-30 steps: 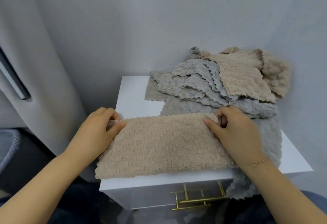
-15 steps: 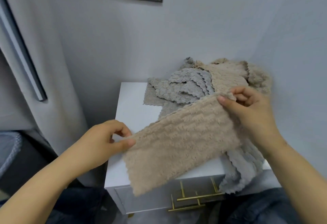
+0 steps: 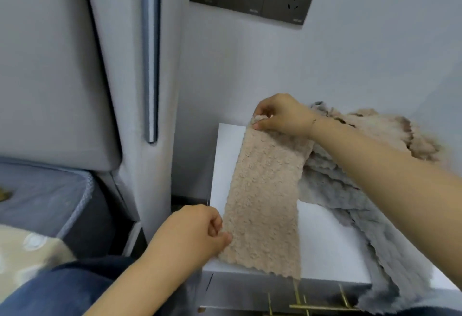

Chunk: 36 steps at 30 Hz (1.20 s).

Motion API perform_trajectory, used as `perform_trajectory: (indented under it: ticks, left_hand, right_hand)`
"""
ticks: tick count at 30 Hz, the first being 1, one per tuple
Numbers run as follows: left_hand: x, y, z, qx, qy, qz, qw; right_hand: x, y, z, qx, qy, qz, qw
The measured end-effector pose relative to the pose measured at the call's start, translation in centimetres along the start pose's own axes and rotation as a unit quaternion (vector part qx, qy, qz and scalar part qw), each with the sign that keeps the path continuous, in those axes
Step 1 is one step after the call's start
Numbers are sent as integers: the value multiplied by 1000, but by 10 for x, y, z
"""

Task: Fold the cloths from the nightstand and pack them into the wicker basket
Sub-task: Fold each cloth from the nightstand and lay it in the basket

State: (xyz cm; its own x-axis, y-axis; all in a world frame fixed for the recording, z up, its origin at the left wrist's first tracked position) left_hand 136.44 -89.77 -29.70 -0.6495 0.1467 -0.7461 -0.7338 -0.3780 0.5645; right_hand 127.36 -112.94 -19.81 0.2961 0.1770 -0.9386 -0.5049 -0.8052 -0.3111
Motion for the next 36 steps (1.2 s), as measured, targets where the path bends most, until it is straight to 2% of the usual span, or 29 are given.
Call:
perform_trajectory:
  ticks: [5,12,17,19,21,23,27,29,32,36]
  left_hand:
    - [-3,-10,-9,-23,2,-12,1000]
    - [-7,-14,-11,-39,27,-34,998]
    - [-9,-15,-10,-36,21,-32,999]
    - [-16,-12,-7,-27,48,-33,998]
    - [-24,-4,-2,18,96,-28,995]
    - [-27,10,6,106,121,-12,987]
    - [-3,36,20,263,68,-30,962]
    - [12,33,18,280,64,-66,955]
    - [25,16,10,257,77,-104,958]
    - [35,5,8,243,56,-71,966]
  right_hand:
    - [53,-7,-43,-17,-63,51,997]
    - [85,-5,-55,-9,-86,98,991]
    - [65,-13,-30,-52,-1,101,994]
    - [55,-23,-8,-76,24,67,995]
    - [48,-34,21,-104,18,47,993]
    - [44,-45,54,-126,4,39,991]
    - [46,-56,128,-117,-5,-29,993]
    - [56,-55,157,-106,-3,-55,993]
    - [77,-48,190,-73,-8,-92,993]
    - [102,-46,215,-80,-19,-127,989]
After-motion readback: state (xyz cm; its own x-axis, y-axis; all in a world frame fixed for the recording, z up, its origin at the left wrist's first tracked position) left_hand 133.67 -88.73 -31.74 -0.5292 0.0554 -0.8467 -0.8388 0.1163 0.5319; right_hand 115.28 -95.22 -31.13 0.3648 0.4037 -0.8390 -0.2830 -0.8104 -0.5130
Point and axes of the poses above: each hand's wrist, its own z-axis away from the middle knuckle, its own x-axis out of the palm, y = z × x, the point moved 7 cm from there along -z, towards the middle knuckle, and after that the axes turned 11 degrees about -x, right-handed, at the moved point
